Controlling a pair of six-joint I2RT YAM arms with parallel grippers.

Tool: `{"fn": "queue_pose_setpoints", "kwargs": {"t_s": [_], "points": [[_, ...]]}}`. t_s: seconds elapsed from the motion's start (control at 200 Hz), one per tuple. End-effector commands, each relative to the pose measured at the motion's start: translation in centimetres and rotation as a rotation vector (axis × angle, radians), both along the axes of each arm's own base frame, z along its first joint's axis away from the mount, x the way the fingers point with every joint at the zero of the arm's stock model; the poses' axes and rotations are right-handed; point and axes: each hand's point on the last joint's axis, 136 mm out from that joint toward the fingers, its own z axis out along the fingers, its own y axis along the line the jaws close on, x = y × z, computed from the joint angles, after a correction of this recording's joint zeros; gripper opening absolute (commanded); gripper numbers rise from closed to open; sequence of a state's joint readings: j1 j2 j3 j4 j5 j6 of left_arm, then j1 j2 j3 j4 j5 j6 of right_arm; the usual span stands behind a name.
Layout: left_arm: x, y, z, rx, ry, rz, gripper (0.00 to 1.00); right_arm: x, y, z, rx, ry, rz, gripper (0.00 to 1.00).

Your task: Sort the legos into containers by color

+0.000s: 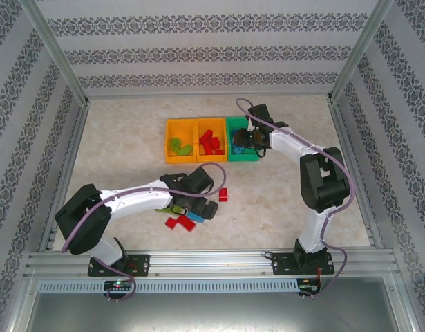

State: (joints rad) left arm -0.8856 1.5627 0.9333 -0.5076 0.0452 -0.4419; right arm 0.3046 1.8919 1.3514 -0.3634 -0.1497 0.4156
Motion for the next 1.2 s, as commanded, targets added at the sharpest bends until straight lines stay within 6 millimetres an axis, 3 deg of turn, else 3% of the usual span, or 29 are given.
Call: {"fn": "queue_pose_setpoints", "kwargs": {"t_s": [0.0, 0.375, 0.57, 0.719, 0.879, 1.194], "points": [[-1.0, 0.0, -1.0, 0.056, 0.033, 0.024, 0.99, 0.0, 0.3, 0.6, 0.027, -0.006, 0.01, 0.55], [-2.0, 0.8, -2.3, 0.124, 0.052, 0.065, 0.96, -1.0, 0.1, 3.9, 0.063, -0.076, 0.007, 0.64], [-2.5, 0.7, -3.0, 0.139, 0.077, 0.073, 0.82, -1.5, -0.2, 5.9, 0.075, -0.122, -0.002, 0.7], [-2.8, 1.2, -3.2, 0.16, 0.076, 0.081, 0.8, -1.8, -0.7, 7.3, 0.089, -0.154, -0.005, 0.73], [-2.9, 1.4, -3.4, 0.172, 0.077, 0.077, 0.67, -2.1, -1.1, 7.8, 0.101, -0.165, -0.004, 0.79], [-2.7, 1.3, -3.6, 0.172, 0.075, 0.073, 0.57, -2.8, -2.4, 7.6, 0.109, -0.161, -0.029, 0.82]]}}
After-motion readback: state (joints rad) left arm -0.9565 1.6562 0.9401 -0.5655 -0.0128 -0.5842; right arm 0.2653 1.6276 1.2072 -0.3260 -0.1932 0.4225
